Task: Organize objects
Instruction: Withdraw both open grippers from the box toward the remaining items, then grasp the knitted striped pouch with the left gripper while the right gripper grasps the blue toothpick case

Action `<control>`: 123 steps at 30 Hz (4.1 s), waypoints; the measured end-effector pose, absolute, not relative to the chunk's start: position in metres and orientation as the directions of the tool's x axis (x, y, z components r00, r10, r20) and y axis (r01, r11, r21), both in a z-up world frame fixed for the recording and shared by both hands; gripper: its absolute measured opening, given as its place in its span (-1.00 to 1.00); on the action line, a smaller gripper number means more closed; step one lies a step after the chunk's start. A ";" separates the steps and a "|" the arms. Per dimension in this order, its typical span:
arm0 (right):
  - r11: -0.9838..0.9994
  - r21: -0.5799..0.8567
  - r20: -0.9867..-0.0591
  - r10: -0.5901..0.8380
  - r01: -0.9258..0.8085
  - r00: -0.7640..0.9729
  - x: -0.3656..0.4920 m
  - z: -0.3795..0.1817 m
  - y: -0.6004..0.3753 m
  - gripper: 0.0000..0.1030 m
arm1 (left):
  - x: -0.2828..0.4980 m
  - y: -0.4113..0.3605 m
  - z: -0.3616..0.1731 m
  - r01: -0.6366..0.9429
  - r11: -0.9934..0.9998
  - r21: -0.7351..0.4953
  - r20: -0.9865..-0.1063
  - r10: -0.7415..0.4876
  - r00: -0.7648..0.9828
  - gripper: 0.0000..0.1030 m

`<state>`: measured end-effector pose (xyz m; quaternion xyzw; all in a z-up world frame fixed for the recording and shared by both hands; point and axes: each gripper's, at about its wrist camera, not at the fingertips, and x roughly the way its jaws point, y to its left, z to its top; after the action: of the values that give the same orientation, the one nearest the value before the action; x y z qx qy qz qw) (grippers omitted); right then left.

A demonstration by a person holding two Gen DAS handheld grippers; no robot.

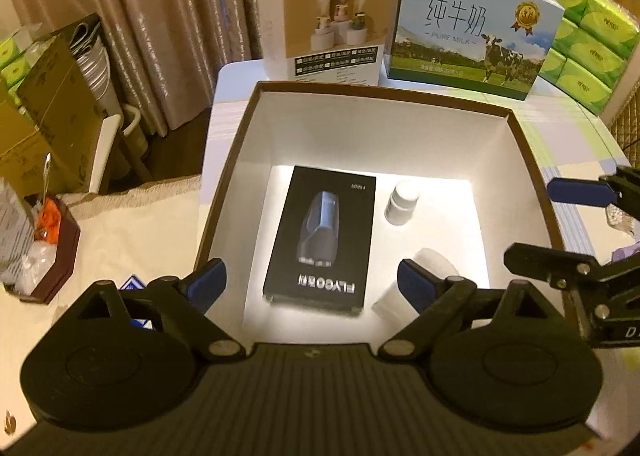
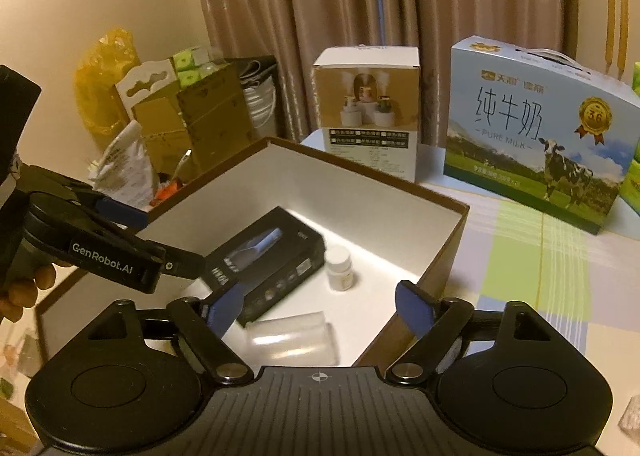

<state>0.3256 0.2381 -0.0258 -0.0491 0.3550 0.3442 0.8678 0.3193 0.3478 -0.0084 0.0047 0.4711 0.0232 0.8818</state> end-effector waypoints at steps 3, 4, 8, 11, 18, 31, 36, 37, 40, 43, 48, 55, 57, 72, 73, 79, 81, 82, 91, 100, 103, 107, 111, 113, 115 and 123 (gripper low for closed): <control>0.755 0.163 -0.651 0.566 -0.635 0.506 0.314 -0.020 0.235 0.65 | 0.307 0.347 -0.002 -0.056 0.998 0.021 -0.832 0.049 0.553 0.77; 0.753 0.167 -0.650 0.569 -0.636 0.504 0.310 -0.017 0.234 0.65 | 0.302 0.346 0.001 -0.061 0.998 0.016 -0.831 0.047 0.555 0.77; 0.749 0.181 -0.642 0.581 -0.638 0.500 0.297 -0.009 0.229 0.68 | 0.283 0.340 0.012 -0.064 0.998 0.007 -0.824 0.042 0.565 0.77; 0.748 0.185 -0.638 0.584 -0.638 0.501 0.287 -0.003 0.226 0.70 | 0.269 0.335 0.019 -0.062 0.998 0.000 -0.820 0.036 0.571 0.77; 0.742 0.199 -0.633 0.596 -0.641 0.494 0.261 0.006 0.216 0.71 | 0.237 0.329 0.025 -0.092 0.995 -0.032 -0.817 0.027 0.576 0.79; 0.746 0.230 -0.629 0.604 -0.625 0.489 0.216 0.016 0.196 0.72 | 0.183 0.307 0.028 -0.124 0.990 -0.070 -0.820 0.014 0.572 0.79; 0.747 0.233 -0.629 0.604 -0.623 0.489 0.202 0.018 0.188 0.73 | 0.166 0.298 0.031 -0.134 0.988 -0.075 -0.816 0.016 0.578 0.79; 0.748 0.234 -0.629 0.604 -0.622 0.490 0.199 0.018 0.186 0.73 | 0.162 0.296 0.032 -0.134 0.988 -0.079 -0.815 0.013 0.579 0.79; 0.749 0.238 -0.628 0.604 -0.619 0.490 0.192 0.018 0.180 0.74 | 0.153 0.290 0.032 -0.136 0.986 -0.091 -0.813 0.006 0.582 0.79; 0.749 0.243 -0.629 0.605 -0.616 0.488 0.186 0.018 0.173 0.74 | 0.146 0.284 0.033 -0.138 0.986 -0.096 -0.814 0.002 0.580 0.79; 0.751 0.248 -0.631 0.605 -0.612 0.486 0.176 0.019 0.162 0.75 | 0.135 0.275 0.035 -0.139 0.986 -0.093 -0.812 0.006 0.584 0.79; 0.753 0.256 -0.640 0.602 -0.606 0.477 0.165 0.017 0.142 0.75 | 0.125 0.257 0.037 -0.134 0.987 -0.092 -0.814 0.003 0.582 0.79; 0.754 0.259 -0.645 0.600 -0.603 0.474 0.163 0.016 0.135 0.76 | 0.123 0.251 0.036 -0.134 0.987 -0.093 -0.815 0.002 0.580 0.79; 0.843 0.276 -0.695 0.507 -0.462 0.510 0.142 0.001 0.040 0.76 | 0.117 0.176 0.024 -0.029 0.992 -0.126 -0.818 -0.088 0.569 0.79; 0.851 0.277 -0.698 0.498 -0.447 0.515 0.141 0.000 0.032 0.76 | 0.119 0.169 0.024 -0.017 0.991 -0.129 -0.818 -0.097 0.567 0.79; 0.897 0.282 -0.717 0.432 -0.340 0.547 0.140 -0.006 -0.013 0.76 | 0.128 0.132 0.020 0.058 0.989 -0.139 -0.819 -0.148 0.554 0.79; 0.909 0.280 -0.723 0.412 -0.310 0.555 0.141 -0.008 -0.026 0.76 | 0.132 0.120 0.017 0.080 0.987 -0.142 -0.822 -0.163 0.546 0.79; 0.913 0.279 -0.725 0.403 -0.297 0.558 0.141 -0.009 -0.033 0.76 | 0.134 0.114 0.015 0.089 0.986 -0.143 -0.824 -0.168 0.542 0.79; 0.943 0.265 -0.746 0.331 -0.199 0.577 0.144 -0.020 -0.077 0.76 | 0.147 0.071 -0.003 0.155 0.976 -0.150 -0.827 -0.210 0.521 0.79; 0.965 0.235 -0.762 0.259 -0.120 0.594 0.161 -0.034 -0.115 0.75 | 0.172 0.034 -0.017 0.232 0.963 -0.140 -0.803 -0.247 0.543 0.79; 0.968 0.225 -0.762 0.244 -0.109 0.600 0.169 -0.039 -0.122 0.75 | 0.185 0.021 -0.022 0.267 0.955 -0.131 -0.792 -0.263 0.551 0.79; 0.974 0.205 -0.760 0.221 -0.097 0.612 0.182 -0.045 -0.130 0.73 | 0.204 0.006 -0.029 0.309 0.943 -0.123 -0.774 -0.286 0.565 0.78; 0.975 0.208 -0.758 0.210 -0.076 0.618 0.198 -0.052 -0.137 0.56 | 0.227 -0.003 -0.038 0.345 0.931 -0.118 -0.761 -0.308 0.571 0.75; 0.974 0.215 -0.757 0.210 -0.067 0.618 0.207 -0.056 -0.139 0.50 | 0.241 -0.007 -0.042 0.369 0.922 -0.120 -0.758 -0.325 0.566 0.75; 0.973 0.223 -0.762 0.210 -0.056 0.613 0.216 -0.061 -0.142 0.46 | 0.252 -0.012 -0.045 0.392 0.913 -0.115 -0.758 -0.336 0.559 0.75; 0.973 0.229 -0.776 0.203 -0.032 0.597 0.247 -0.080 -0.145 0.36 | 0.293 -0.028 -0.066 0.460 0.884 -0.080 -0.778 -0.344 0.525 0.73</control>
<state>0.2469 -0.1446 -0.0796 0.0958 0.4441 0.0661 0.8884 0.2925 -0.0282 -0.0656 0.0676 0.4292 -0.2309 0.8706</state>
